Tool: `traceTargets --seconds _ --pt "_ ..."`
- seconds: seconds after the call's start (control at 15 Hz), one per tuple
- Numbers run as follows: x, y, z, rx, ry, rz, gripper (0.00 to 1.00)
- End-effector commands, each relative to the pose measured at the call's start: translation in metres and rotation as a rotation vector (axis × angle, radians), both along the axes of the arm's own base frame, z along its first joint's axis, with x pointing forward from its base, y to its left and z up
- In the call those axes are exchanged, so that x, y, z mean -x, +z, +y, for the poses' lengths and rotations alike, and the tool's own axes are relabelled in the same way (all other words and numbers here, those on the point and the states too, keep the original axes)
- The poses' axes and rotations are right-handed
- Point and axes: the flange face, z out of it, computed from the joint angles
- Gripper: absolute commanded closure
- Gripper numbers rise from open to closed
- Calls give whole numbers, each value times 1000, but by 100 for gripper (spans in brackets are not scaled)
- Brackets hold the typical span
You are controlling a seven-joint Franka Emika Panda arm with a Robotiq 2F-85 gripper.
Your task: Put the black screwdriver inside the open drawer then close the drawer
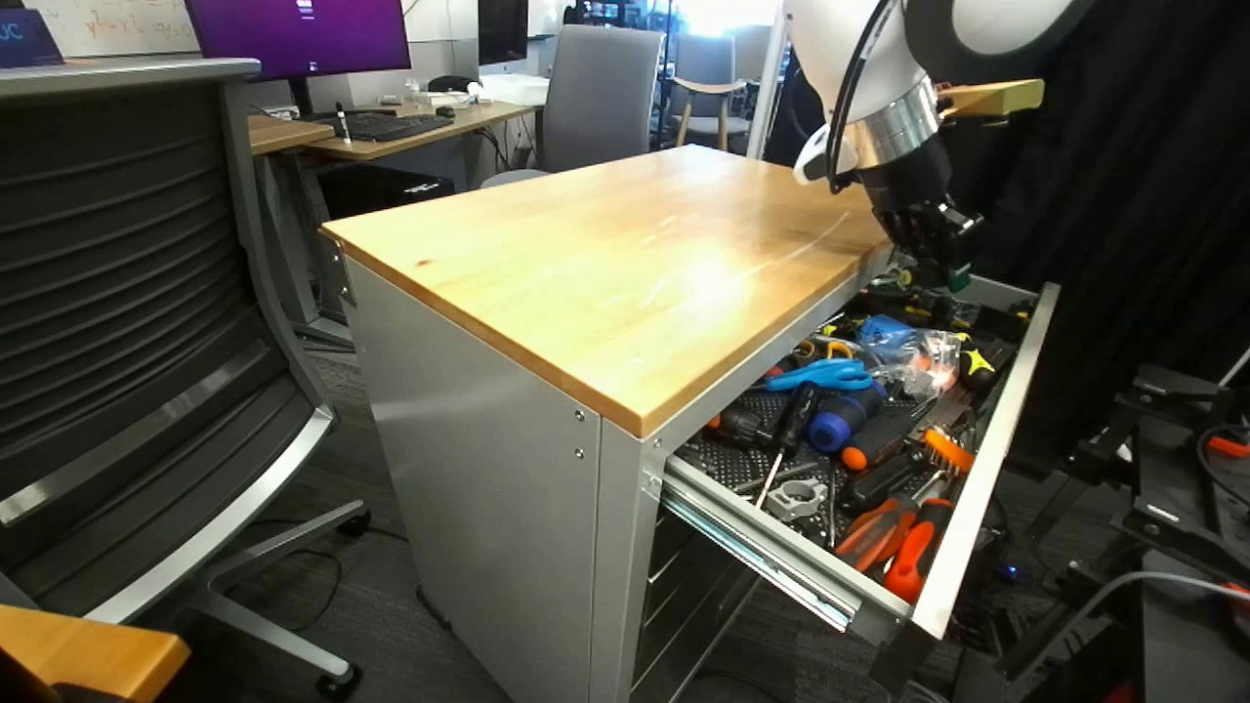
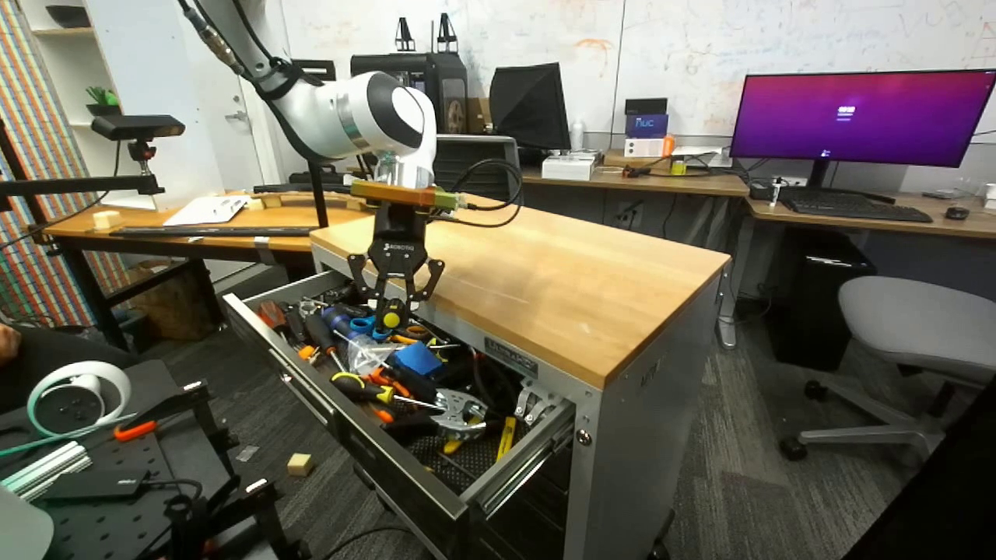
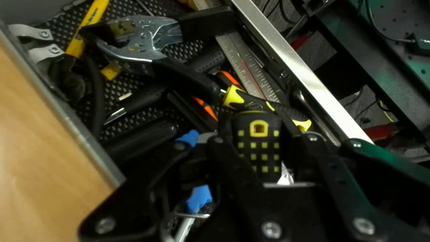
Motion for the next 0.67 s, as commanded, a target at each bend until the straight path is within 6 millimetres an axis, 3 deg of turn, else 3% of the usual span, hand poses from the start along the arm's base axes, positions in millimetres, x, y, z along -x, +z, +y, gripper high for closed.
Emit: traceTargets --seconds 0.0,0.27,0.4,0.6 --pt "24 -2 -2 -26 29 -17 48" --pt "27 -1 -2 -34 12 -71 19" --pt "30 9 -14 -54 -138 -109 4" --pt "46 15 -48 -2 -293 -134 0"
